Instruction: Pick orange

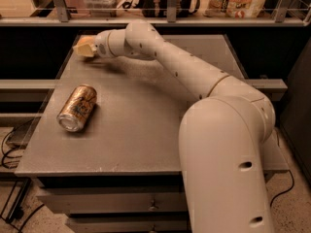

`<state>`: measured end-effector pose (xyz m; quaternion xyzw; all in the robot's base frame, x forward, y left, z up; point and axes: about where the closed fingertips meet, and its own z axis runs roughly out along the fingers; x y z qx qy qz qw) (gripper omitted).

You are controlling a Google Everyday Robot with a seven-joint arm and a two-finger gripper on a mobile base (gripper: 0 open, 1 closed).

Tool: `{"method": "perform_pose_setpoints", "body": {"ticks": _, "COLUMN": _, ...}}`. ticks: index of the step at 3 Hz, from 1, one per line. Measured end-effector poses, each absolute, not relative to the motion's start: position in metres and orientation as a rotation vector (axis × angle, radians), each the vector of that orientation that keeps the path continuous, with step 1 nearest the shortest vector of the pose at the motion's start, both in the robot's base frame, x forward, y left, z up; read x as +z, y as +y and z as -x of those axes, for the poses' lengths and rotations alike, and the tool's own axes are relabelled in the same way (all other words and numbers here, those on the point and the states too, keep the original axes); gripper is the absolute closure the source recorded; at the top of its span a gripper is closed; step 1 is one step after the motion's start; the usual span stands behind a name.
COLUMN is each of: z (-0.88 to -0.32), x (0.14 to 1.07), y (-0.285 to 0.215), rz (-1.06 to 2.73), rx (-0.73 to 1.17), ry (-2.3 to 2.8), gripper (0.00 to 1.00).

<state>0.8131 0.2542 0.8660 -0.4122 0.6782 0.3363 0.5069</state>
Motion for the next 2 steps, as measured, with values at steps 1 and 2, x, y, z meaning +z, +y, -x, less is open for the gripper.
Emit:
{"method": "perform_pose_setpoints", "body": {"ticks": 1, "z": -0.806, "x": 0.89, "y": 0.229, "rz": 0.973, "rx": 0.814, "ry": 1.632, "gripper": 0.88}}
{"method": "perform_pose_setpoints", "body": {"ticks": 2, "z": -0.798, "x": 0.934, "y": 0.187, "rz": 0.956, "rx": 0.819, "ry": 1.582, "gripper": 1.0}}
